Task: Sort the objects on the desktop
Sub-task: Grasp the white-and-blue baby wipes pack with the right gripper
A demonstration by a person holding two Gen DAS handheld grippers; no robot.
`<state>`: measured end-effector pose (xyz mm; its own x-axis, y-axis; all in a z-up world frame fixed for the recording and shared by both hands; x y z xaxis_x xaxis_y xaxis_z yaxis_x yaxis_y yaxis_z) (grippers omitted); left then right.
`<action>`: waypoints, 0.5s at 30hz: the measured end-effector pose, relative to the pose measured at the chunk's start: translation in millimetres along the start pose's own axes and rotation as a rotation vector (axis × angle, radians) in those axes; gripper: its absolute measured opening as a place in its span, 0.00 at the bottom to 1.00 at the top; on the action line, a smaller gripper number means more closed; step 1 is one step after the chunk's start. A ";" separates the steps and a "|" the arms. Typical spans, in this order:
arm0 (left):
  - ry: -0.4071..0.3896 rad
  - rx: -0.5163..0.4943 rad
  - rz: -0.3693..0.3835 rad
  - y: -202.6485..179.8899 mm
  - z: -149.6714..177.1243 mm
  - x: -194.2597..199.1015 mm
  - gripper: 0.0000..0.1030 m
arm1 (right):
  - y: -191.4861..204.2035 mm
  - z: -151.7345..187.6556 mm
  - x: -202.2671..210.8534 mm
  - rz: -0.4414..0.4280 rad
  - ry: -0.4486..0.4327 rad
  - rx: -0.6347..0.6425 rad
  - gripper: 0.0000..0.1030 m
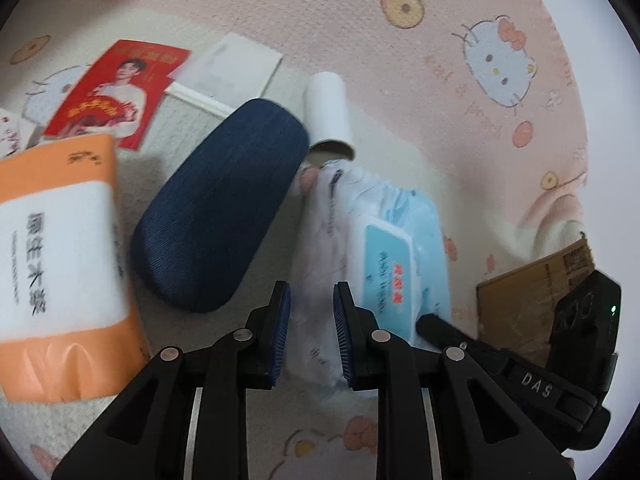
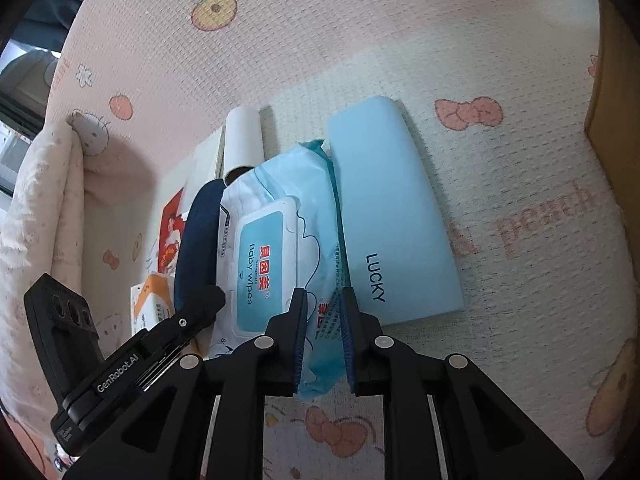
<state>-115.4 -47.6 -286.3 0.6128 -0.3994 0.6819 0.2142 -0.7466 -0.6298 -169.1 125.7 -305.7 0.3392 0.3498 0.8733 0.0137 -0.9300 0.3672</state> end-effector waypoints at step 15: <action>0.012 -0.045 0.000 -15.8 -4.7 -15.1 0.33 | 0.0 -0.4 -4.5 -0.012 -0.024 -0.017 0.13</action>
<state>-131.6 -32.2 -284.9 0.6036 -0.4058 0.6863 0.1791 -0.7698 -0.6127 -171.0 124.2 -309.5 0.3620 0.3578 0.8607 0.0017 -0.9236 0.3833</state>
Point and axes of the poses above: each gripper's, at about its wrist camera, not at the fingertips, and x roughly against the way its jaws point, y to its left, z to its underside, the point moved 7 cm from there along -x, roughly the way its jaws point, and after that the axes turned 9 degrees about z, right-handed, at the moved point
